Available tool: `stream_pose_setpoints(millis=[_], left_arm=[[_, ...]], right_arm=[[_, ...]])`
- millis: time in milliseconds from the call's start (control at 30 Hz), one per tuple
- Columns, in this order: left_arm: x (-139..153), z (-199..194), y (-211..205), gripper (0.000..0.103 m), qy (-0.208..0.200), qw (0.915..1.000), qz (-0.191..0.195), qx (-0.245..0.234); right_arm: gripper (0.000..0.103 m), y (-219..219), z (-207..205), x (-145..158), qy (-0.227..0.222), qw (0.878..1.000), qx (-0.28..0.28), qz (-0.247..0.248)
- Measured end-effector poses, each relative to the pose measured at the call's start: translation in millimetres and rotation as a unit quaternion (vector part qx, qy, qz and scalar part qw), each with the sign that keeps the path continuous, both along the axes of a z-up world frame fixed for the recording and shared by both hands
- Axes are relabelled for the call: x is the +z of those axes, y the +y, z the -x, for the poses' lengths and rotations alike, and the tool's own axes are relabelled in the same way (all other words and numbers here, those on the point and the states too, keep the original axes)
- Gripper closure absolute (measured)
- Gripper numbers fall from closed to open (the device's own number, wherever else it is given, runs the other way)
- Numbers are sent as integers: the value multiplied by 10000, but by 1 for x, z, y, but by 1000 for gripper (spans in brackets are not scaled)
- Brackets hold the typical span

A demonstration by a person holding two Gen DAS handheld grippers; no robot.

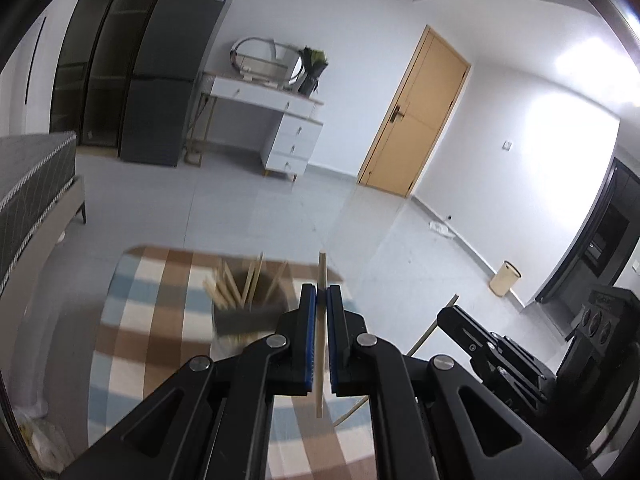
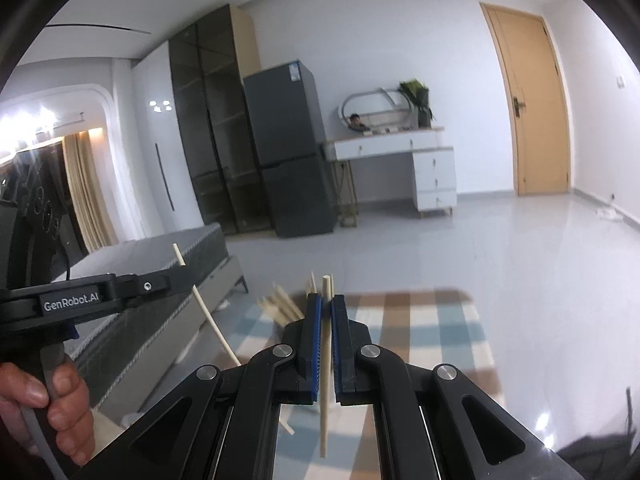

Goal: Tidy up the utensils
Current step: 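Carry both held chopsticks above the holder and lower them into it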

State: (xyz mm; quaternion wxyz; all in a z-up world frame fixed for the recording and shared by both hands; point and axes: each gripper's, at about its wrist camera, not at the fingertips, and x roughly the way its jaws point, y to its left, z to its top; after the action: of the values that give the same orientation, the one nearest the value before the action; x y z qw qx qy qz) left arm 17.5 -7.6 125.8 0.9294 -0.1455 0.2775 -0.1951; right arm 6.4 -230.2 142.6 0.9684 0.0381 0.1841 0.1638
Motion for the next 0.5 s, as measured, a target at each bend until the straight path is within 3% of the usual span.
stream_pose_setpoints(millis=[233,500], left_arm=[[15,-32,10,102,-219,9996,136,150],[8,-71,29,102,-283,9989,206,325]], right_arm=[[99,26,-36,37,-368,9985,277,312],[99,54,-87,42,-453,9968,464,475]])
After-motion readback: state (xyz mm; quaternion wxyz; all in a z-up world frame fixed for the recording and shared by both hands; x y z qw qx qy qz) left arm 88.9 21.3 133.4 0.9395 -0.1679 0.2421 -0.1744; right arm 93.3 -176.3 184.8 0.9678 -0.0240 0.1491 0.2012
